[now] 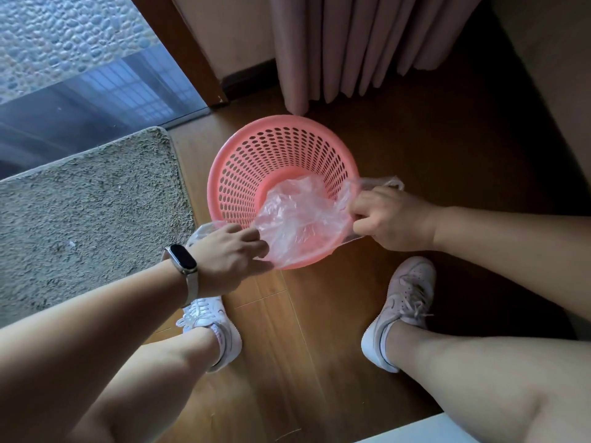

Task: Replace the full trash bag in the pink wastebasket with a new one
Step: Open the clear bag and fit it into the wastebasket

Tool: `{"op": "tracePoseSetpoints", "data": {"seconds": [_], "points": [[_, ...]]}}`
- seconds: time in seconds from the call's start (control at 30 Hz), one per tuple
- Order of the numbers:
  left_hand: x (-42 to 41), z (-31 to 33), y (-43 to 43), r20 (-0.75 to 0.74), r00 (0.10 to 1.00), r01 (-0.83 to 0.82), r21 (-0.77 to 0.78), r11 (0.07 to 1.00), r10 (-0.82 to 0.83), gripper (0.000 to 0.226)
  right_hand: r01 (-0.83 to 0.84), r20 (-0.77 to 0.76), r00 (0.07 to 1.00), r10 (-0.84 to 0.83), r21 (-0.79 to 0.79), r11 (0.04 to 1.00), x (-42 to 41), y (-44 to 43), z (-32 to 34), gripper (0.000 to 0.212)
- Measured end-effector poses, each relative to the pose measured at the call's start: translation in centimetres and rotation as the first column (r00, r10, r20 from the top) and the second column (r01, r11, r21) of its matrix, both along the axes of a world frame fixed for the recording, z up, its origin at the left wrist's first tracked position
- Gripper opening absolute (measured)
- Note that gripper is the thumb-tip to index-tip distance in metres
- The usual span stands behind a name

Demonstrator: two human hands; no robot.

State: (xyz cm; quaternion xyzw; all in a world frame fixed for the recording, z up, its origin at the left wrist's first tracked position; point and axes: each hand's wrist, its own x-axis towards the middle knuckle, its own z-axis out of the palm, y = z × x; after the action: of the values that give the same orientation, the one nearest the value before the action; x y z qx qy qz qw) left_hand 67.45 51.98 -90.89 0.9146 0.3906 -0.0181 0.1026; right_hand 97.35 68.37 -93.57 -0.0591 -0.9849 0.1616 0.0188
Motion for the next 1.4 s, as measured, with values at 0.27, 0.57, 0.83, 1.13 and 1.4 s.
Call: {"op": "tracePoseSetpoints", "data": {"seconds": [0.27, 0.57, 0.83, 1.13, 1.4], "points": [[1.3, 0.9, -1.1, -0.062, 0.997, -0.038, -0.058, 0.998, 0.034, 0.03, 0.091, 0.018, 0.996, -0.092, 0.052, 0.995, 0.6, 0.6, 0.5, 0.029], [1.6, 0.9, -0.2, -0.087, 0.993, -0.076, 0.06, 0.995, 0.081, 0.012, 0.112, 0.042, 0.993, -0.114, 0.046, 0.993, -0.6, 0.2, 0.3, 0.026], [0.6, 0.3, -1.6, -0.158, 0.976, -0.159, -0.054, 0.986, 0.149, 0.033, 0.171, 0.023, 0.985, -0.171, 0.002, 0.985, -1.6, 0.3, 0.3, 0.03], [0.7, -0.1, -2.8, -0.133, 0.991, -0.008, 0.02, 1.0, 0.011, 0.021, 0.725, 0.425, 0.638, -0.642, -0.613, 0.314, -4.7, -0.8, 0.4, 0.03], [-2.3, -0.8, -4.1, -0.144, 0.963, -0.22, 0.063, 0.973, 0.227, 0.023, 0.726, 0.486, 0.568, -0.664, -0.676, 0.127, -7.5, 0.0, 0.6, 0.043]]}}
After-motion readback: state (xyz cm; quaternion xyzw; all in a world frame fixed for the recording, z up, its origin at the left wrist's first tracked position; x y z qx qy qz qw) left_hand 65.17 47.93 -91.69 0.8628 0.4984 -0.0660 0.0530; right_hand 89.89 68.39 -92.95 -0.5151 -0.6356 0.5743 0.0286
